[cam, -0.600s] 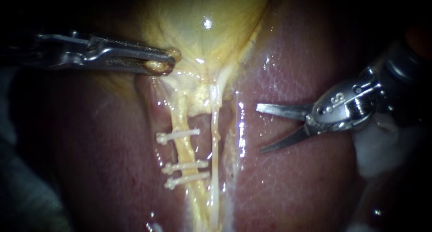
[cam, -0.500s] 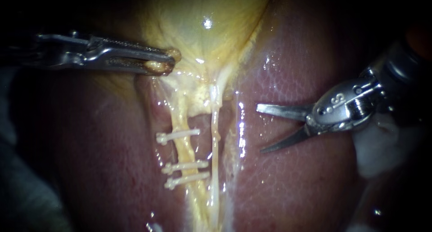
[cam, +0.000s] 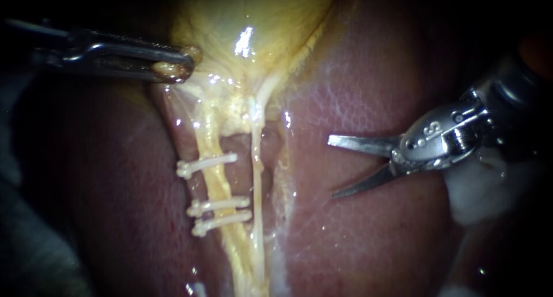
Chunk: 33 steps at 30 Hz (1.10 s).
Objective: Go to the cutting position left tube
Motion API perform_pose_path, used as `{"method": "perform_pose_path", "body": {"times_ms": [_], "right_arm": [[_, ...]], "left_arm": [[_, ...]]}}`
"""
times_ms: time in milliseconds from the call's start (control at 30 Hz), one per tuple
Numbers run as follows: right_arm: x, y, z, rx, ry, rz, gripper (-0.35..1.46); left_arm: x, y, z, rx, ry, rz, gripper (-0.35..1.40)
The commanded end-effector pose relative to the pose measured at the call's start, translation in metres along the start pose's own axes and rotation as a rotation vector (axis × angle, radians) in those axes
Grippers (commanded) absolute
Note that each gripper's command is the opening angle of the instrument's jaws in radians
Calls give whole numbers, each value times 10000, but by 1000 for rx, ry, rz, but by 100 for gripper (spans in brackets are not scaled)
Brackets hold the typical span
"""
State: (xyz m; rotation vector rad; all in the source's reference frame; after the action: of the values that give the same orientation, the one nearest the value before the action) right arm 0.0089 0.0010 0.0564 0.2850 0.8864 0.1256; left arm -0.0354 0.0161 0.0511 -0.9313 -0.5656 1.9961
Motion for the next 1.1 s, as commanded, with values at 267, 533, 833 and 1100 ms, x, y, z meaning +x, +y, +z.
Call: {"method": "perform_pose_path", "body": {"times_ms": [267, 533, 833, 1100], "right_arm": [[4, -12, 38, 85, 68, 84, 145], [5, -19, 76, 165, 126, 198, 145], [-10, -11, 108, 249, 160, 297, 145], [-32, 3, 136, 327, 184, 374, 145]], "left_arm": [[0, 0, 0, 0, 1, 0, -35], [0, 0, 1, 0, 1, 0, -35], [0, 0, 1, 1, 2, 1, -35], [-1, -1, 2, 1, 2, 1, -35]]}}
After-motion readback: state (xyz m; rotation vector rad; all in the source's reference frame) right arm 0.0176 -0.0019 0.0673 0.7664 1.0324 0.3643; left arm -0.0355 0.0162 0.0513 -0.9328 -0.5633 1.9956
